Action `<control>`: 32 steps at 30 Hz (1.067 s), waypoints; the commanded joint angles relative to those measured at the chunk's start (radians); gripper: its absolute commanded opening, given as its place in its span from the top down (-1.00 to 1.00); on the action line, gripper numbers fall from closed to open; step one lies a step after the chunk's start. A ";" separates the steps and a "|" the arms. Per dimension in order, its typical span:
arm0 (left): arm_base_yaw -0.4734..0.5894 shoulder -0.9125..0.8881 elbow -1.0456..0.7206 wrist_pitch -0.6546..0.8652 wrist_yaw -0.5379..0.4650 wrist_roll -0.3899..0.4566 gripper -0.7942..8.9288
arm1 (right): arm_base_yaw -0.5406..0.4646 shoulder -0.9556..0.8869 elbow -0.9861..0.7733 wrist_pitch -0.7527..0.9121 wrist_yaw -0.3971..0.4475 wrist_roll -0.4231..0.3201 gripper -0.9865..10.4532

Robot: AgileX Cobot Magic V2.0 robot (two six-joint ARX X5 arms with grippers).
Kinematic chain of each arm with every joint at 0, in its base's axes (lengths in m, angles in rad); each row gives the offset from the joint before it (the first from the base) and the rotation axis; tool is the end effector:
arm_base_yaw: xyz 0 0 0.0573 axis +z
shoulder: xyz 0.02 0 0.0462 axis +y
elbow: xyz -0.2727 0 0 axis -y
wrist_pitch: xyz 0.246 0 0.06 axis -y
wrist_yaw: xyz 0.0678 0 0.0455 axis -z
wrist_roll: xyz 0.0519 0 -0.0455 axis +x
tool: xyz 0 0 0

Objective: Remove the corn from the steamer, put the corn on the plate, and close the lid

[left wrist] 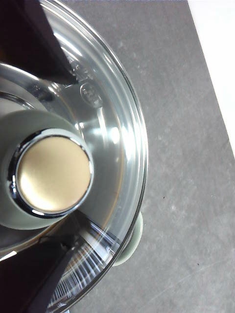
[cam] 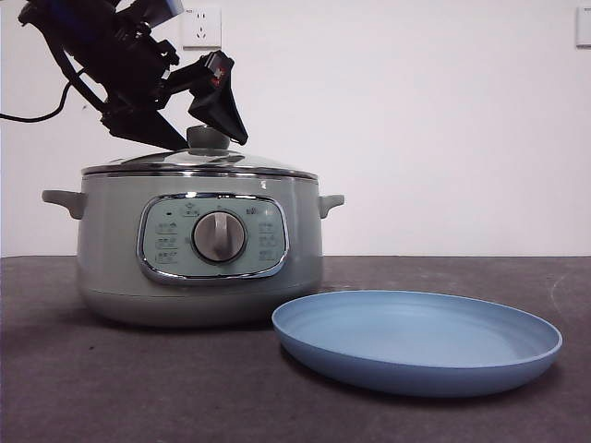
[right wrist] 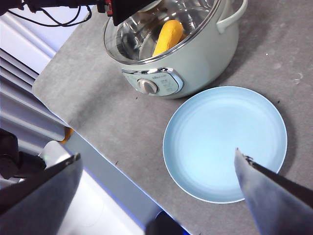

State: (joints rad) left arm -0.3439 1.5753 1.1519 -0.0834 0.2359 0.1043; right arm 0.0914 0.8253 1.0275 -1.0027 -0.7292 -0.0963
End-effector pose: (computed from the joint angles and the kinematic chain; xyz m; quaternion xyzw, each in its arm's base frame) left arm 0.3476 -0.1374 0.2724 0.0619 0.2356 -0.2894 0.9257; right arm 0.1344 0.0470 0.3356 0.0814 0.3519 0.3847 0.8494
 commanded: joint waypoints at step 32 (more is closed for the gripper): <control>-0.016 -0.021 0.054 -0.035 0.035 -0.031 0.85 | 0.002 0.000 0.002 0.011 0.003 0.001 -0.25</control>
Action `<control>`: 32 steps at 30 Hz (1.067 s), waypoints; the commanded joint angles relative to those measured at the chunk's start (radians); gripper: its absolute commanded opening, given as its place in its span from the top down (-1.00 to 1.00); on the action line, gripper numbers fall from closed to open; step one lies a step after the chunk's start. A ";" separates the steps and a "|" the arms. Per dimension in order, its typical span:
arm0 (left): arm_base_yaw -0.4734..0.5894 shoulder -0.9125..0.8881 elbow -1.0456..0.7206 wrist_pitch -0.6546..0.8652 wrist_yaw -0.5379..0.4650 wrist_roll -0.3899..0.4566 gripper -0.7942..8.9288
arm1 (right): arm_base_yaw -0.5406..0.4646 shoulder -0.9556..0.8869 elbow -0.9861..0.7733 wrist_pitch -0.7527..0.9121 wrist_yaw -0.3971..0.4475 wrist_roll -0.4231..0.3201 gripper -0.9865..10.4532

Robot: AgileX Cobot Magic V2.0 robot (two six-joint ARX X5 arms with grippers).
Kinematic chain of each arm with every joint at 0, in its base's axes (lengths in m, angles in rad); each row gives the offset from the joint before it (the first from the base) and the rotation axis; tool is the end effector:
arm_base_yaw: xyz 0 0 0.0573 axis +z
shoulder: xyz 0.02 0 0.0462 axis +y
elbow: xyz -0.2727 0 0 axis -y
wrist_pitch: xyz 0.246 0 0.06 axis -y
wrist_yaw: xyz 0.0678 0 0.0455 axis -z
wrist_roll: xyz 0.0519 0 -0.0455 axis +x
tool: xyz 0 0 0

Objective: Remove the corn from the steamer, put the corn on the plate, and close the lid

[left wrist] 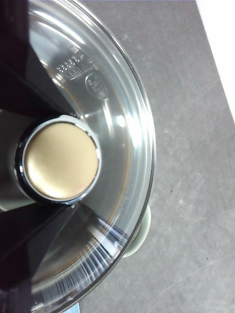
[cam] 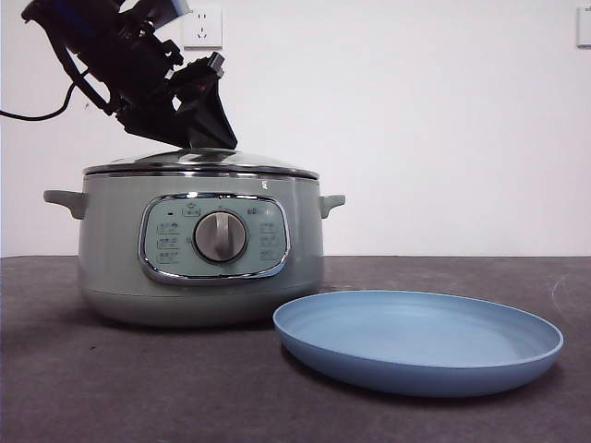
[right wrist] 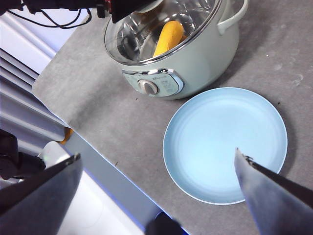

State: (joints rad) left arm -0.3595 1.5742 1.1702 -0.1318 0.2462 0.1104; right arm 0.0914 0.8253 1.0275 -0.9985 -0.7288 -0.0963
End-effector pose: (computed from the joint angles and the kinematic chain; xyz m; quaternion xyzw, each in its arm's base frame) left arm 0.3440 -0.1428 0.2744 0.0657 0.2480 -0.3017 0.9182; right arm 0.1347 0.0471 0.3359 0.0807 0.3501 0.3848 0.8502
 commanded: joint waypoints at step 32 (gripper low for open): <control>0.008 -0.745 0.180 -0.653 0.023 0.014 0.85 | 0.239 0.267 0.030 0.478 0.110 0.195 -0.25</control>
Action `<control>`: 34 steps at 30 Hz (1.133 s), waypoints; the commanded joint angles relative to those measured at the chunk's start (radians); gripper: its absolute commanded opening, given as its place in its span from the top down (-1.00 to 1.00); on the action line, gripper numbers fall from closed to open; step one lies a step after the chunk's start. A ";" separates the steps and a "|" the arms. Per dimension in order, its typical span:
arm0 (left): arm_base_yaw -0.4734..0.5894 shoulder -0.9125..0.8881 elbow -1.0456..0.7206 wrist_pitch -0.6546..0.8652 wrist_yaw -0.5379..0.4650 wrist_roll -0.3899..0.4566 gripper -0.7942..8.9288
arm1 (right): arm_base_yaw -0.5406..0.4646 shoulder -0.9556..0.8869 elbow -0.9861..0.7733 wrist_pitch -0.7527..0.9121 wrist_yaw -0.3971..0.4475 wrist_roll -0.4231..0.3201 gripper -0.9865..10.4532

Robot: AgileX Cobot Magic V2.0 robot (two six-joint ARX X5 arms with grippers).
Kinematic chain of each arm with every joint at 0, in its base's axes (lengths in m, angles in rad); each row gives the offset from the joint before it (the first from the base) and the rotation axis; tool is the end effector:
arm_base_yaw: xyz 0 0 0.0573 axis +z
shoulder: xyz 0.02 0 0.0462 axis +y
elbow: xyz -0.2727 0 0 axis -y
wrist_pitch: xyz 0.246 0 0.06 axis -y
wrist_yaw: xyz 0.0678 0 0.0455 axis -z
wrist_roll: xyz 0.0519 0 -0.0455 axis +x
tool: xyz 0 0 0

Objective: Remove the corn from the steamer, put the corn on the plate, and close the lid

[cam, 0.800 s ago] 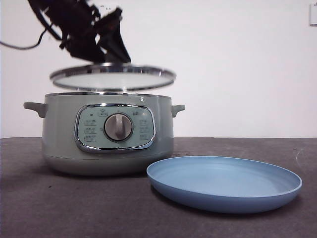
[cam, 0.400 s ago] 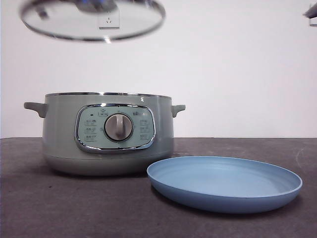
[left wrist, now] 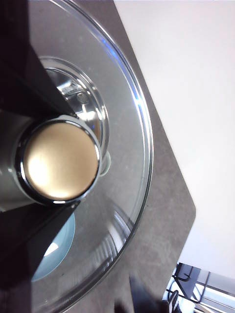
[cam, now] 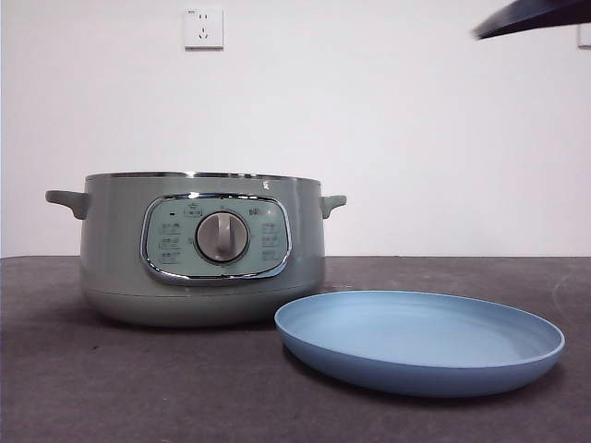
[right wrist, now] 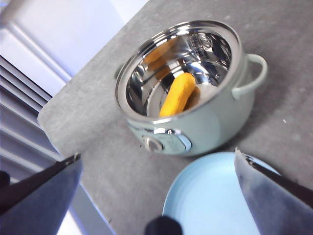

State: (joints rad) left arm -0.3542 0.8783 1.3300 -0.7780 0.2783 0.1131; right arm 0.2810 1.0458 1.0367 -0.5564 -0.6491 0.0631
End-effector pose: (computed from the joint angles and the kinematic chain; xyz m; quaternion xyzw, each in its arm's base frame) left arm 0.1381 -0.0663 0.4370 0.0592 0.1447 -0.3156 0.9359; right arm 0.2046 0.0917 0.3387 0.0781 0.2877 0.4218 0.8563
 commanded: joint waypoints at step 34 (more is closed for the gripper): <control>0.002 -0.332 0.020 -0.418 -0.066 -0.008 0.85 | 0.452 1.185 0.900 -0.020 0.596 0.019 -0.21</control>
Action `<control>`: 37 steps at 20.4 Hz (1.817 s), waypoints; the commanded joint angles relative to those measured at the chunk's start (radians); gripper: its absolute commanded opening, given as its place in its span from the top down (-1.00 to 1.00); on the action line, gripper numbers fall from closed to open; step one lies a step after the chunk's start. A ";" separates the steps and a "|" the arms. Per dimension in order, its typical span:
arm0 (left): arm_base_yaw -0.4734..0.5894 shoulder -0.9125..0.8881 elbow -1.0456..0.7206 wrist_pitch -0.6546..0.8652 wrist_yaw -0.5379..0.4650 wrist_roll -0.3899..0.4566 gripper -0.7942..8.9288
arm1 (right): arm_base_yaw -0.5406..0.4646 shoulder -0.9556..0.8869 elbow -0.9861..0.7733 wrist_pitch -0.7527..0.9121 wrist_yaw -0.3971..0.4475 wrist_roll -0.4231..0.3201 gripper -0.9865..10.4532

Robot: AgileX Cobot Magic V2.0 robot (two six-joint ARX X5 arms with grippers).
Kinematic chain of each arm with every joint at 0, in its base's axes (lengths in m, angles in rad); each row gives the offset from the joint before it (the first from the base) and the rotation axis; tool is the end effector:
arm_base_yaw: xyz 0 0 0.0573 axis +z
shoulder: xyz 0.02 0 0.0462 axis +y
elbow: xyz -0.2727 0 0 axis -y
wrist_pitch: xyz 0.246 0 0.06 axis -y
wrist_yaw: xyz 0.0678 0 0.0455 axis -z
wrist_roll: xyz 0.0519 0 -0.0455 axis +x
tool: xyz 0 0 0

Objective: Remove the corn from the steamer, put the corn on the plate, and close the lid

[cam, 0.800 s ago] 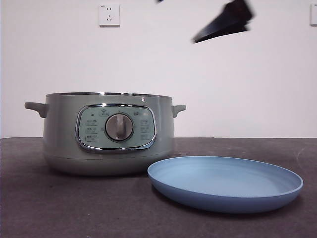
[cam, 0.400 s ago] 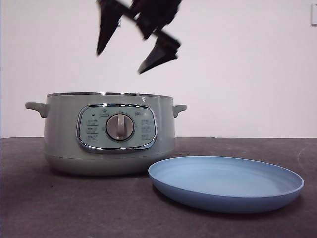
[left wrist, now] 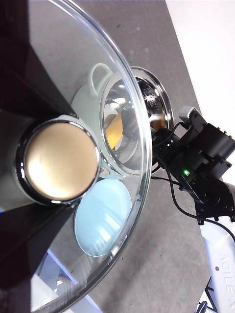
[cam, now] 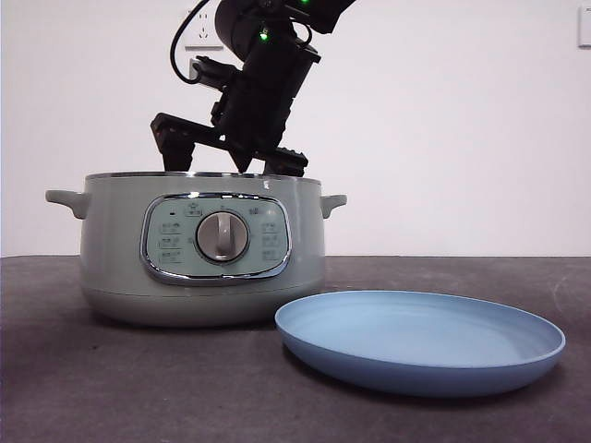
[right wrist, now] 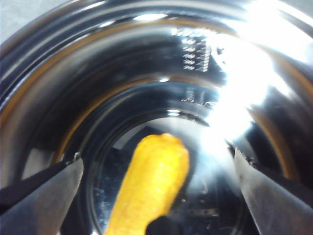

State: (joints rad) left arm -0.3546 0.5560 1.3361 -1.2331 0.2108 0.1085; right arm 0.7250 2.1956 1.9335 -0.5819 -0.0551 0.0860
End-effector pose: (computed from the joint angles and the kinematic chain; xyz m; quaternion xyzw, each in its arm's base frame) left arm 0.0221 -0.0198 0.4112 0.0668 0.2089 -0.2836 0.9335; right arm 0.3814 0.3418 0.2295 -0.0982 0.4014 0.3299 0.8488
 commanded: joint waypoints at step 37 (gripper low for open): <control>-0.019 -0.010 0.014 0.036 0.003 -0.003 0.85 | -0.057 -0.622 -0.195 -0.300 0.132 -0.026 0.86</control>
State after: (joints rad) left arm -0.3698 0.5556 1.3361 -1.2415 0.2115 0.1081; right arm 0.6693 1.5681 1.7733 -0.8799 0.0746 0.0490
